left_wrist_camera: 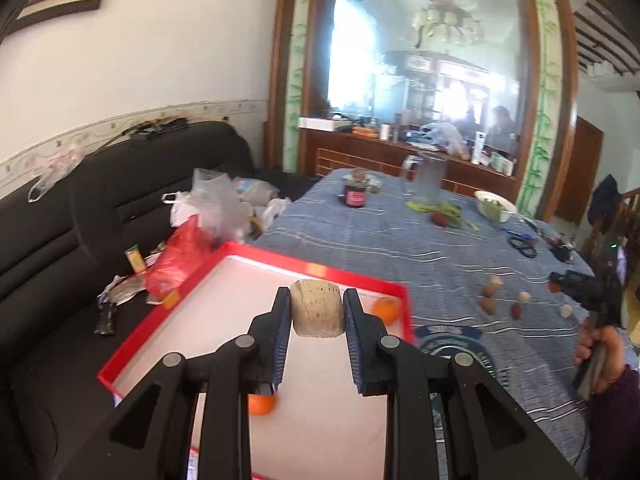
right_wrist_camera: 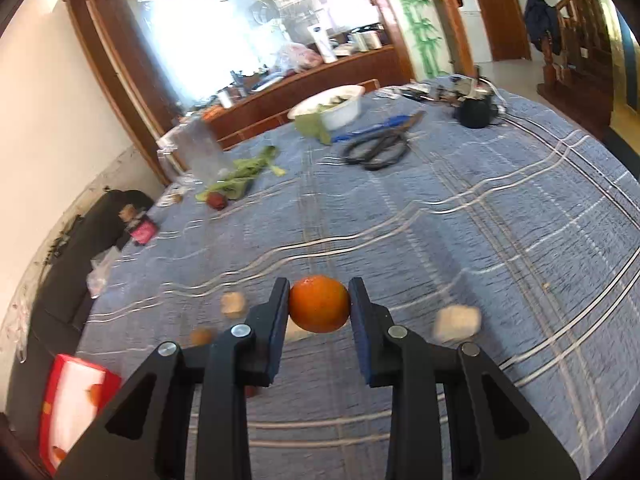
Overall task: Organize fruits
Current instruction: 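Carry the white chunk with the left gripper while the right gripper carries the orange over the tray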
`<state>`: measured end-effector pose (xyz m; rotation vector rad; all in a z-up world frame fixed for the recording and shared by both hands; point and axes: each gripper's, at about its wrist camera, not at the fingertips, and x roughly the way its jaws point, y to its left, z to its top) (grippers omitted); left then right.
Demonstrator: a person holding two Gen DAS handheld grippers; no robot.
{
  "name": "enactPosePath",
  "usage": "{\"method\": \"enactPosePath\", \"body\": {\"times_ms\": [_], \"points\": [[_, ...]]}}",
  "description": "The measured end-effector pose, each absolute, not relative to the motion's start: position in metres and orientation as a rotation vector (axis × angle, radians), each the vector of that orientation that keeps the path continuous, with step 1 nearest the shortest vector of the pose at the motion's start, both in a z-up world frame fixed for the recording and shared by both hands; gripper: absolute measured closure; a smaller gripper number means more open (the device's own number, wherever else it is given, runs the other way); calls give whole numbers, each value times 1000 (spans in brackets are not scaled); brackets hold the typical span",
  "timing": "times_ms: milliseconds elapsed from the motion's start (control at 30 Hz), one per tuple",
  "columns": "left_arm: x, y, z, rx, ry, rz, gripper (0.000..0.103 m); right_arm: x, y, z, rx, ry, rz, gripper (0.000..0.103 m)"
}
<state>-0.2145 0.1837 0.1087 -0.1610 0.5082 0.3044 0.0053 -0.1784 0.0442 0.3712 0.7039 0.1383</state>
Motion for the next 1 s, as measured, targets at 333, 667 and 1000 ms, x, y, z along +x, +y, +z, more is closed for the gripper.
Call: {"method": "enactPosePath", "body": {"times_ms": [333,667,1000], "points": [[-229,228,97,-211,519,387,78,-48,-21,85,262,732,578,71],[-221,239,74,-195,586,389,78,-99,93,66,93,815,847,71],[-187,256,65,-151,678,431,78,-84,143,23,-56,972,813,71]]}}
